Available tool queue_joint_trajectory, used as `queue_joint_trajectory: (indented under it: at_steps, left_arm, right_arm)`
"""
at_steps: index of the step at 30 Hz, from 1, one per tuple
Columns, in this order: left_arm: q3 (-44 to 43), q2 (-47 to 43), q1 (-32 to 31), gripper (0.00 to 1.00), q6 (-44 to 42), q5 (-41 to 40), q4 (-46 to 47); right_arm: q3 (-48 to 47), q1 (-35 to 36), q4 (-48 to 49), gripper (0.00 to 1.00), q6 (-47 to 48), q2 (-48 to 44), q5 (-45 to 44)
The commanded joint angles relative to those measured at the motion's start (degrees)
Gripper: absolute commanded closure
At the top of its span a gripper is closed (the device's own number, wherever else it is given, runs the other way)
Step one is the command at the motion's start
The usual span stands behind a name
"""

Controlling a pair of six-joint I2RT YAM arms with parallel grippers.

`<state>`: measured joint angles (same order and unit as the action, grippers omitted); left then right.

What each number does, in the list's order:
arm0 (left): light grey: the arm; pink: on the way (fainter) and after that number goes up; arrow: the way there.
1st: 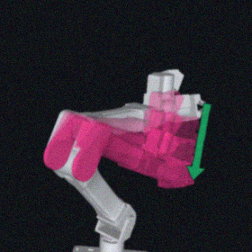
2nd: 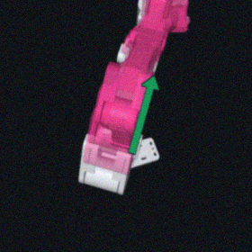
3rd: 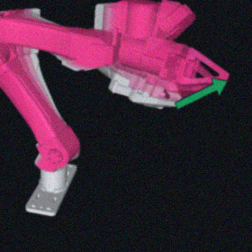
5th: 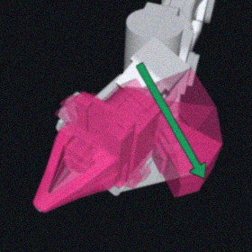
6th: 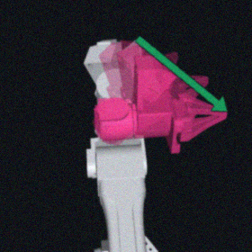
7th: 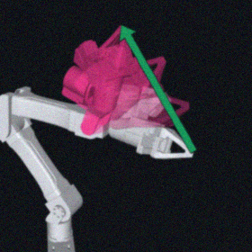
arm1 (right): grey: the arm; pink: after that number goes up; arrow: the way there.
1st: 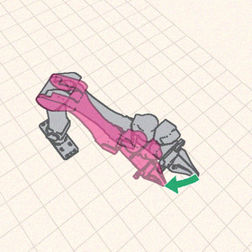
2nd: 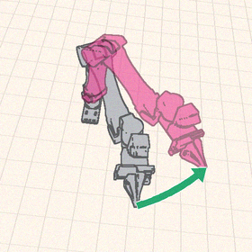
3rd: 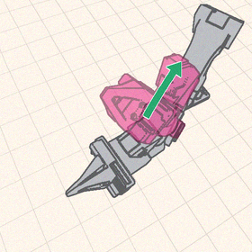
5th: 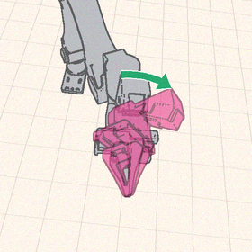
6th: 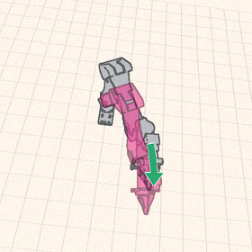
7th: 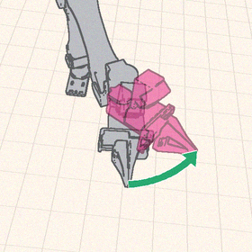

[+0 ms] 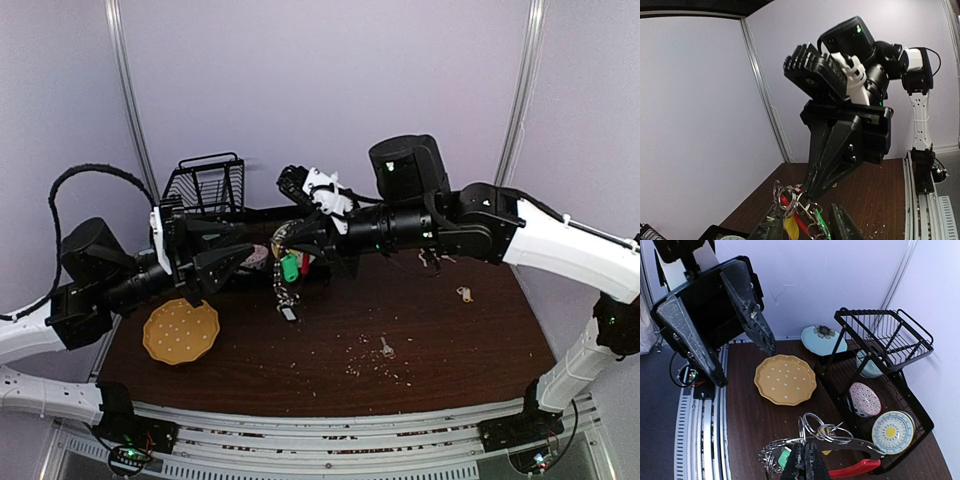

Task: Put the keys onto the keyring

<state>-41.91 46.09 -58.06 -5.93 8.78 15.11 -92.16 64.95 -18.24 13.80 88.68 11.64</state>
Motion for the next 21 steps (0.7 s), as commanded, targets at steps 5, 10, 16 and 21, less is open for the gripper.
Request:
queue_joint_trajectory:
  at_steps: [5,10,16,21]
  left_arm:
    - [-6.3,5.4,0.8,0.72,-2.2,3.8,-13.2]
    - [-6.4,6.8,1.0,0.77,-2.3,7.3,-13.5]
    - [-6.6,8.1,1.1,0.83,-1.5,7.4,-13.6]
    - [-6.0,8.4,1.1,0.84,-1.1,7.3,-12.4]
  right_arm:
    - [-9.4,3.9,-16.4,1.00,6.1,3.4,-13.4]
    - [-10.9,5.0,-16.8,1.00,6.9,4.3,-13.2]
    - [-11.5,5.7,-16.0,1.00,7.8,4.4,-11.7]
    - [-11.3,6.1,-15.9,1.00,8.9,4.5,-10.3]
